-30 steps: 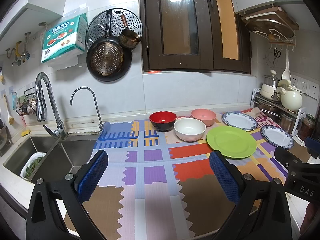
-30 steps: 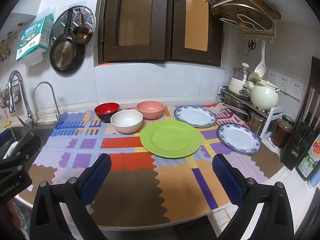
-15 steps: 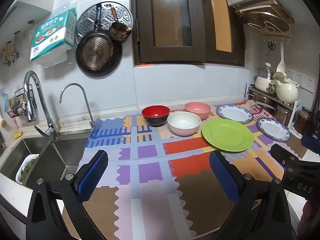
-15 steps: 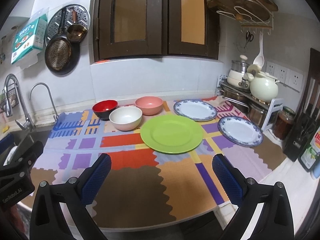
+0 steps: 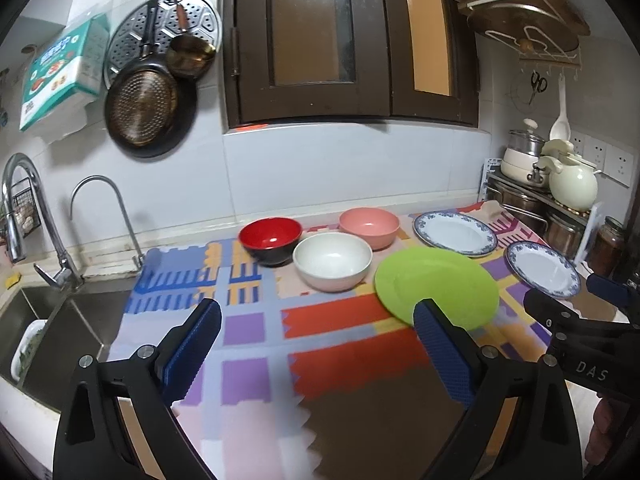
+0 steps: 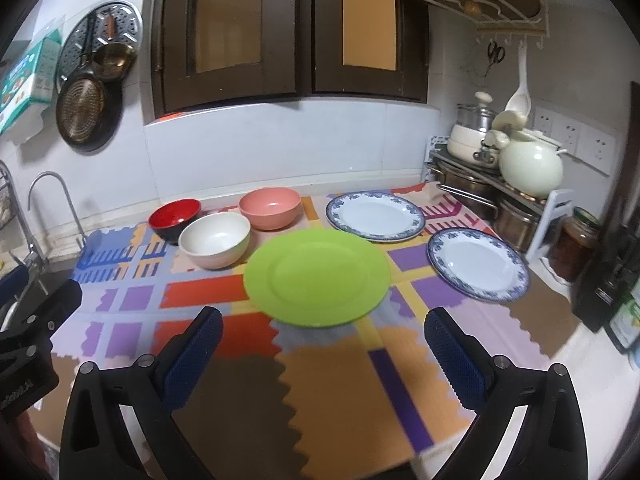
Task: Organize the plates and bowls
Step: 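Move both grippers down to the rim of the lime-green plate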
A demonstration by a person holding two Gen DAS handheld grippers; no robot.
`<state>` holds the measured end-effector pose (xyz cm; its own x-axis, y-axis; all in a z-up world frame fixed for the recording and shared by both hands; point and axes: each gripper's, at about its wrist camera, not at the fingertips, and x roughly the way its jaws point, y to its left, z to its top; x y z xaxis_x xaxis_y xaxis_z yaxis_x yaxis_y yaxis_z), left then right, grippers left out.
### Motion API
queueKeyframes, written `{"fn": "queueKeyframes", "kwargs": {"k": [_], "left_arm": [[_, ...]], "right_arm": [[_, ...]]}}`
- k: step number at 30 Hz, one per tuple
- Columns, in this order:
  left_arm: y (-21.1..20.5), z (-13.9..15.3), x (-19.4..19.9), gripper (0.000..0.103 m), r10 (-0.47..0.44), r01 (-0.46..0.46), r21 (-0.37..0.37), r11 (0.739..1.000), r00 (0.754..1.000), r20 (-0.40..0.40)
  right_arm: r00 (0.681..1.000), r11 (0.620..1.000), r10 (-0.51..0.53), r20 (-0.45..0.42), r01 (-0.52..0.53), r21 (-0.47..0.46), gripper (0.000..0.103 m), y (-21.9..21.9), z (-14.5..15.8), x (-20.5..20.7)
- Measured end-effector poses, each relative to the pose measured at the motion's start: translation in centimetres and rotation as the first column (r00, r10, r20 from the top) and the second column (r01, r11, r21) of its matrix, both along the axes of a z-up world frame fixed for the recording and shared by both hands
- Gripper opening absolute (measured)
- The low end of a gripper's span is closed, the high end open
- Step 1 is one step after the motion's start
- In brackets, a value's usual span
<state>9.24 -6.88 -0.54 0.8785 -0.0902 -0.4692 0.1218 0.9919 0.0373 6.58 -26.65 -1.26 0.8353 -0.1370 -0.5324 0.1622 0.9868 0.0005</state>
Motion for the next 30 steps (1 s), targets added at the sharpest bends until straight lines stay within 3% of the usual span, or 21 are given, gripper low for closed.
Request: {"fn": "queueKeyframes", "kwargs": {"k": [12, 16, 21, 30], "left_arm": [[-5.8, -2.7, 5.5, 0.092, 0.069, -0.07, -0.006, 0.998, 0.994, -0.083], [-7.5, -3.2, 7.5, 0.089, 0.072, -0.071, 0.007, 0.997, 0.991, -0.115], [-8.8, -4.1, 10.2, 0.087, 0.073, -0.079, -0.033, 0.996, 0.984, -0.163], [-10.4, -7.7, 15.5, 0.073, 0.025, -0.035, -0.031, 0.999, 0.958, -0.285]], "right_arm": [[0.998, 0.998, 0.056, -0.028, -0.056, 0.015, 0.097, -6.3, -2.2, 7.6], [0.994, 0.996, 0.081, -0.073, -0.08, 0.027, 0.091, -7.8, -2.7, 10.0], [0.987, 0.994, 0.108, -0.116, -0.103, 0.042, 0.089, -9.2, -3.0, 12.7], [0.974, 0.994, 0.086, -0.209, -0.072, 0.077, 0.078, -11.2, -6.1, 17.4]]}}
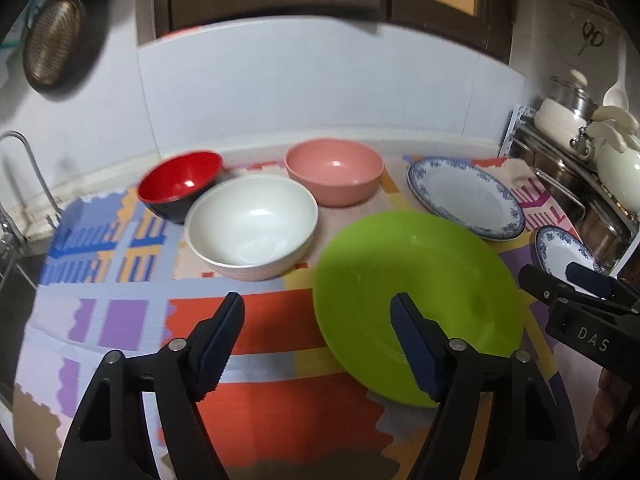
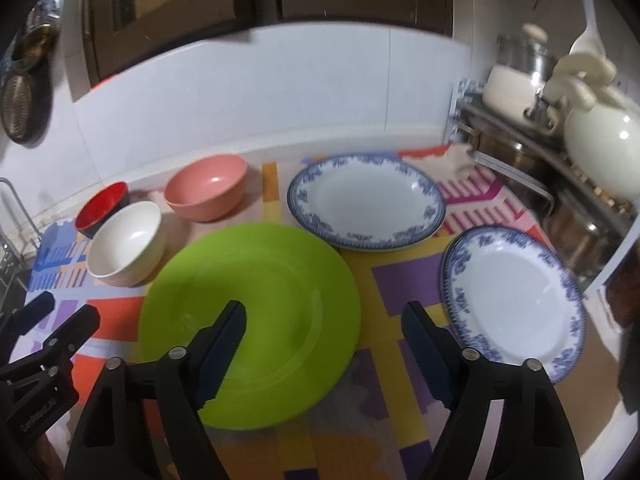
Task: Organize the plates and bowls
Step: 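Move both grippers down to the rim of the lime-green plate, then close the left gripper on the green plate rim while the right gripper also clamps it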
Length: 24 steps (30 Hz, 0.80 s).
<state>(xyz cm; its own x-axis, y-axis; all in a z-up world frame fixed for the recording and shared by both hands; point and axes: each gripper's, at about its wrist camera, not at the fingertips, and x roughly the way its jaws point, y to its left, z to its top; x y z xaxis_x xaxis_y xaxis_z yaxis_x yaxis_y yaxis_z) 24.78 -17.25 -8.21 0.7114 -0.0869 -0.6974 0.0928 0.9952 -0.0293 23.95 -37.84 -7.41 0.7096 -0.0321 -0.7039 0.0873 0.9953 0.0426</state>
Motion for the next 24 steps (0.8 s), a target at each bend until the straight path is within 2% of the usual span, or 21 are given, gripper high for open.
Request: {"fn": "queueKeyframes", "kwargs": {"k": [4, 7, 12, 20, 24], "left_arm": [[-0.7, -1.3, 1.9, 0.07, -0.019, 0.02, 0.005, 1.0, 0.999, -0.029], [-1.1, -2.5, 3.5, 0.063, -0.028, 0.029, 0.011, 1.0, 0.998, -0.063], [-1.5, -4.4, 5.3, 0.06, -0.051, 0.05, -0.018, 0.999, 0.99, -0.132], [-2.0, -6.0, 6.8, 0.048, -0.059, 0.054, -0.033, 0.998, 0.983, -0.176], [-2.0, -6.3, 7.0, 0.047, -0.048, 0.043, -0.031, 0.999, 0.982, -0.18]], "right_arm": [[0.998, 1.0, 0.009, -0.059, -0.009, 0.006, 0.074, -0.5, -1.7, 1.9], [0.997, 1.0, 0.004, -0.083, -0.005, -0.006, 0.069, -0.9, -2.8, 3.3], [0.991, 1.0, 0.006, -0.133, -0.005, 0.006, 0.063, -1.4, -4.6, 5.5], [0.984, 1.0, 0.019, -0.18, -0.015, 0.023, 0.056, -1.5, -6.2, 7.0], [0.981, 1.0, 0.012, -0.192, -0.007, 0.025, 0.054, -1.8, -6.7, 7.3]]}}
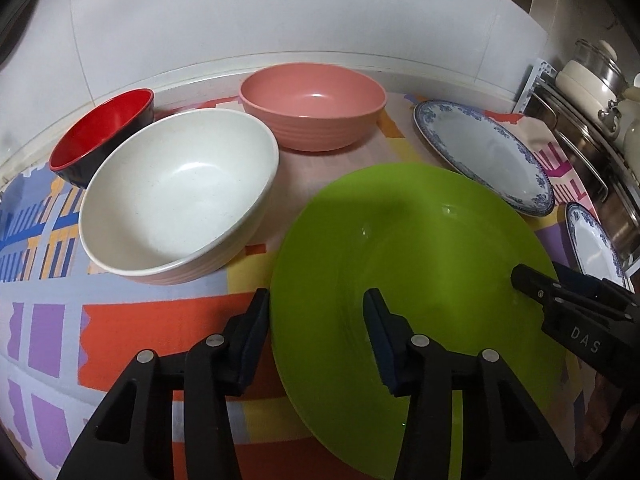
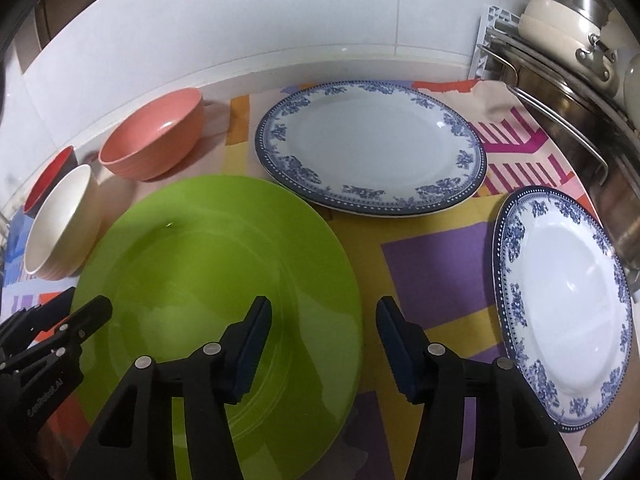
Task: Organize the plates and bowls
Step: 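Close the left gripper on the green plate rim while the right gripper also clamps it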
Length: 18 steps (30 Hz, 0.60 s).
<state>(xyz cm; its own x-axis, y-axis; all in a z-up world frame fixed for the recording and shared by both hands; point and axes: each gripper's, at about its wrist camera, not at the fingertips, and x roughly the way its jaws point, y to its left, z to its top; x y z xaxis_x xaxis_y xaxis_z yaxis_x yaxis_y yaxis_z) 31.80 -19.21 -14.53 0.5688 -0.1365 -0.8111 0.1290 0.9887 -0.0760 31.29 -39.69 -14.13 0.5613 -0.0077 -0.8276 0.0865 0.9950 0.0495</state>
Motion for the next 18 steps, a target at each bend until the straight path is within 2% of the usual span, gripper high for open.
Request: {"fn": "queueKeyframes", "kwargs": {"k": [3, 6, 8, 18], "left_arm": [[0.01, -0.13, 0.16, 0.046, 0.003, -0.003, 0.003, 1.0, 1.0, 0.002], [0.01, -0.3, 0.23, 0.04, 0.01, -0.01, 0.026, 1.0, 1.0, 0.001], [0.15, -0.31, 0.21, 0.039, 0.016, -0.016, 0.017, 1.0, 1.0, 0.003], [0.45, -0.12, 0.14, 0.038, 0.04, -0.04, 0.007, 0.999, 0.999, -0.002]], "right_arm": [[1.0, 1.0, 0.006, 0.0, -0.006, 0.012, 0.052, -0.12, -0.2, 0.13], [1.0, 1.0, 0.013, 0.004, -0.013, 0.015, 0.05, -0.1, -0.22, 0.26], [1.0, 1.0, 0.016, 0.003, -0.016, 0.025, 0.046, -0.07, -0.21, 0.29], [1.0, 1.0, 0.014, 0.0, -0.014, 0.011, 0.042, 0.0, 0.02, 0.13]]}}
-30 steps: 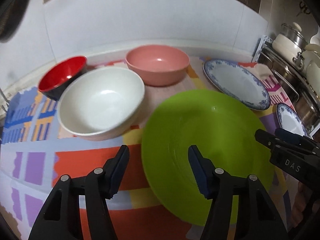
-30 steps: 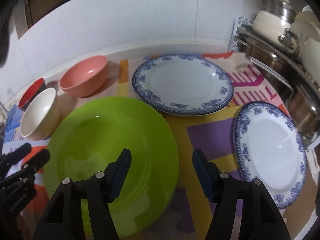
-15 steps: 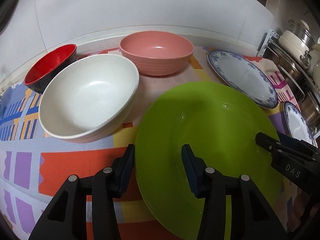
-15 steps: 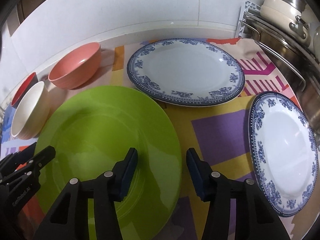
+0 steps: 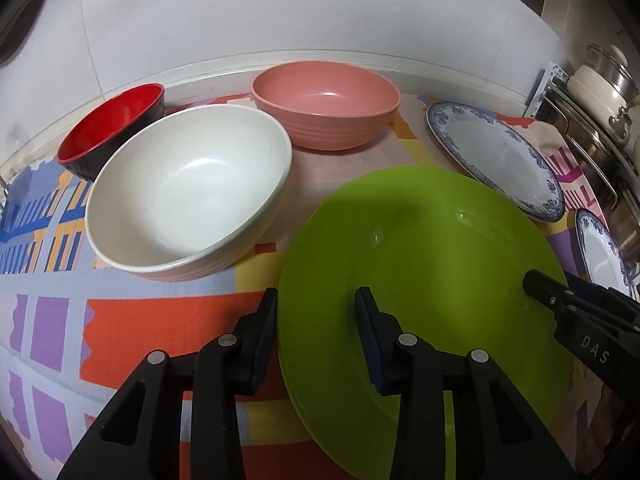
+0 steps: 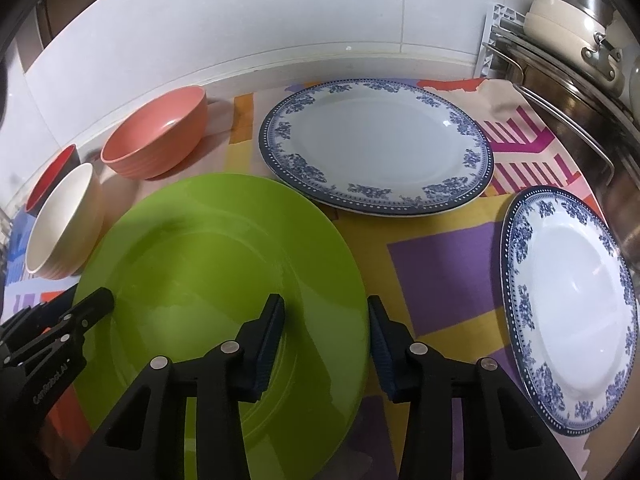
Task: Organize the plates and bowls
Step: 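Close the left gripper on the green plate rim while the right gripper also clamps it, then lift the green plate with both grippers and carry it toward the sink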
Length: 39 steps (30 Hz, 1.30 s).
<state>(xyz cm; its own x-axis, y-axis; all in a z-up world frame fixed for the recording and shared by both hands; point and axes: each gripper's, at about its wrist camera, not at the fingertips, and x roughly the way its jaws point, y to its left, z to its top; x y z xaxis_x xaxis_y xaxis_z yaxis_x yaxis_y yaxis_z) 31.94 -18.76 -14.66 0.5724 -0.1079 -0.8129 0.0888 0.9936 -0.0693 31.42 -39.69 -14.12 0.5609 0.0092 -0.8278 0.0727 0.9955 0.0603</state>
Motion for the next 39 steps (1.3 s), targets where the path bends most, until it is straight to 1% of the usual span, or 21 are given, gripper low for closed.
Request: {"fn": "queueKeyframes", "kwargs": {"k": [5, 8, 14, 21, 29, 39], "left_arm": [[0.2, 0.3, -0.9, 0.038, 0.007, -0.007, -0.006, 1.0, 1.0, 0.007], [0.3, 0.9, -2.0, 0.038, 0.0, 0.0, -0.009, 1.0, 1.0, 0.026], [0.7, 2.0, -3.9, 0.038, -0.004, 0.005, -0.015, 1.0, 0.999, 0.04], [2.0, 3.6, -6.4, 0.038, 0.02, -0.02, -0.006, 1.0, 0.997, 0.071], [5.3, 4.4, -9.6, 0.038, 0.081, -0.083, 0.016, 0.996, 0.993, 0.083], [9.8, 4.5, -12.4, 0.038, 0.181, -0.184, 0.031, 0.982, 0.98, 0.078]], "right_arm": [[1.0, 1.0, 0.011, 0.005, -0.011, -0.015, 0.042, 0.4, 0.3, -0.8], [1.0, 1.0, 0.012, 0.013, -0.012, -0.025, 0.042, 0.6, 0.8, -1.6], [1.0, 0.999, 0.007, 0.029, -0.005, -0.039, 0.042, 1.0, 2.1, -3.7], [0.999, 0.999, 0.025, 0.048, -0.023, -0.043, 0.042, 2.3, 3.5, -6.2], [0.995, 0.997, 0.079, 0.062, -0.078, -0.026, 0.042, 5.0, 4.4, -8.2], [0.98, 0.982, 0.191, 0.062, -0.19, -0.018, 0.042, 9.9, 4.5, -9.7]]}}
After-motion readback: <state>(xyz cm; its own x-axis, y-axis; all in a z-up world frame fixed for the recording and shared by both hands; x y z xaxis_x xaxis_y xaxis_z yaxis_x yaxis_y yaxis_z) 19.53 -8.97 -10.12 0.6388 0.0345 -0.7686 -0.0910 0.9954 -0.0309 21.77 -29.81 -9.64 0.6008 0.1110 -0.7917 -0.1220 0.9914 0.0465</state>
